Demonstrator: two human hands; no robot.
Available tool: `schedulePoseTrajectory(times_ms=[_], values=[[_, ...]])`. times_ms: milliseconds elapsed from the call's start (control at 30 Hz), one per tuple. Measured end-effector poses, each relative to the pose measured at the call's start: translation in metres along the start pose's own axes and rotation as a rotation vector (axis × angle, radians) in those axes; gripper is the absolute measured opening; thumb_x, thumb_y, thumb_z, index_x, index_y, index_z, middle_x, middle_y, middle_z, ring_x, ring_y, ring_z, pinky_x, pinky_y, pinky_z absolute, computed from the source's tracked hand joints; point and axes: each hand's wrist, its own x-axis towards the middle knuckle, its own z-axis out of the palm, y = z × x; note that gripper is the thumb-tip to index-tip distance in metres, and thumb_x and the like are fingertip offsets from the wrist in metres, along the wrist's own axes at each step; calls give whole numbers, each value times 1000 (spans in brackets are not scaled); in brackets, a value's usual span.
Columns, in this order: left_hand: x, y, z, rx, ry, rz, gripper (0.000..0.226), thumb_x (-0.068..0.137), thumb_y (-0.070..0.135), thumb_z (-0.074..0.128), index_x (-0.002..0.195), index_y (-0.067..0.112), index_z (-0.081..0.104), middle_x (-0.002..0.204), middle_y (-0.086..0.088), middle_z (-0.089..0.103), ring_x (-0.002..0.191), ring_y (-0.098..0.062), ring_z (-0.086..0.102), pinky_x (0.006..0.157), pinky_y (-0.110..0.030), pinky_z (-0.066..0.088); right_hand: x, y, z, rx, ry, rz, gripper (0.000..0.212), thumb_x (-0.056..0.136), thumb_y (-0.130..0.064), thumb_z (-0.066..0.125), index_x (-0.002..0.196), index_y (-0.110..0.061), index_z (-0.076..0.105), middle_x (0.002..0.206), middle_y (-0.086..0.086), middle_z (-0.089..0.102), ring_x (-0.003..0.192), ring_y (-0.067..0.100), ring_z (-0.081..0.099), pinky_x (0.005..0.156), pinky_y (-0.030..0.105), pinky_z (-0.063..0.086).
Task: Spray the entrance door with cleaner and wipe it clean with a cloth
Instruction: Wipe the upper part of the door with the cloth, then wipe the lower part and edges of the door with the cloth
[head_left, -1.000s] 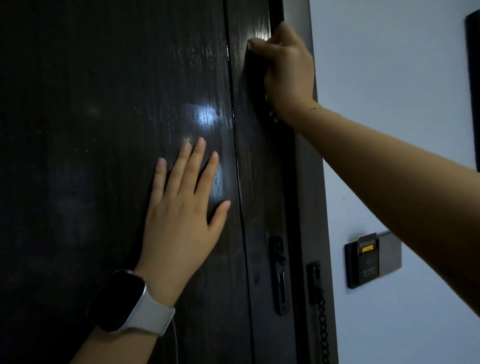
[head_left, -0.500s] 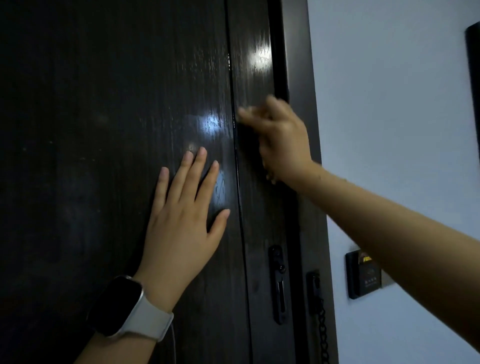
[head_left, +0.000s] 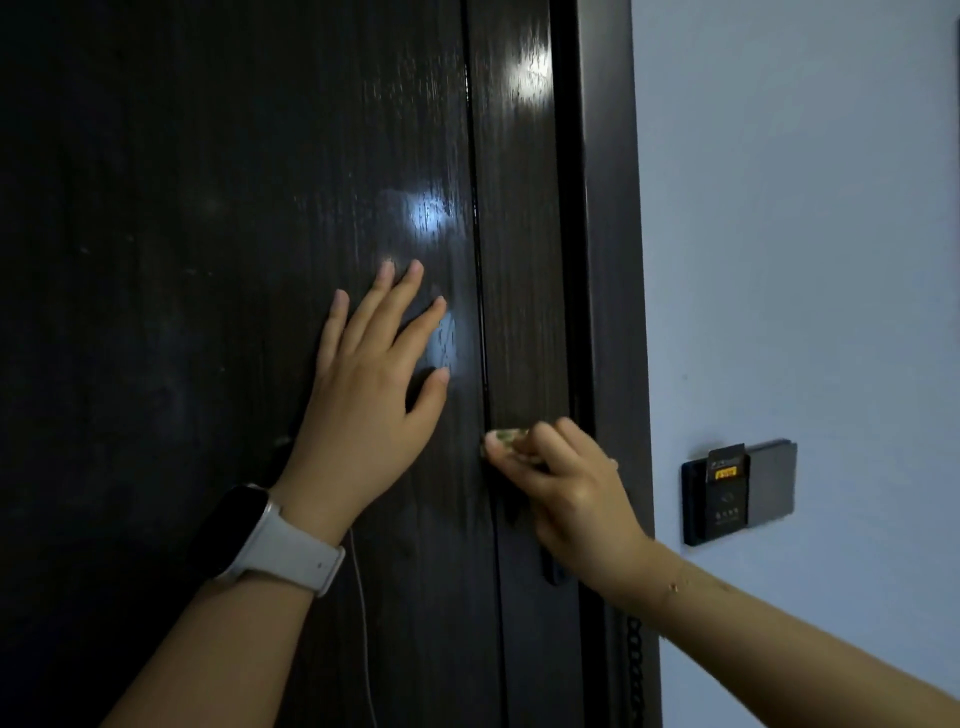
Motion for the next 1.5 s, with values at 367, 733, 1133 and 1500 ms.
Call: schedulePoseTrajectory(times_ms=[367,733,1133,1500], values=[[-156,52,-38,-674,-147,-352,32,94,31,59,126,31,60,137,23,50,130,4,43,107,-13,33,-82,-116,-40,823,12,720,34,84,2,69,110,-19,73,91,-11,62,86,6,64,74,9,46],[-365,105,-56,-1186,-543,-1350,47,71,49,79,110,27,65,109,13,72,101,-1,66,82,-19,50,-167,-257,-6,1460,-112,1503,20,83,-23,65,101,-15,68,102,12,69,97,26,65,84,40,53],[-403,72,-73,-1014,-324,-1592,12,85,16,61,81,20,71,80,4,71,74,-2,63,63,-14,47,-203,-289,-5,1131,-340,1423,8,82,-17,65,82,-9,66,78,-5,71,76,7,68,68,17,53],[-411,56,-78,-1171,-203,-1842,27,97,1,37,99,3,63,91,-3,73,90,-18,64,70,-23,51,-205,-327,-10,1484,-433,1832,35,79,-30,64,106,-7,64,95,6,70,90,17,66,77,26,53]])
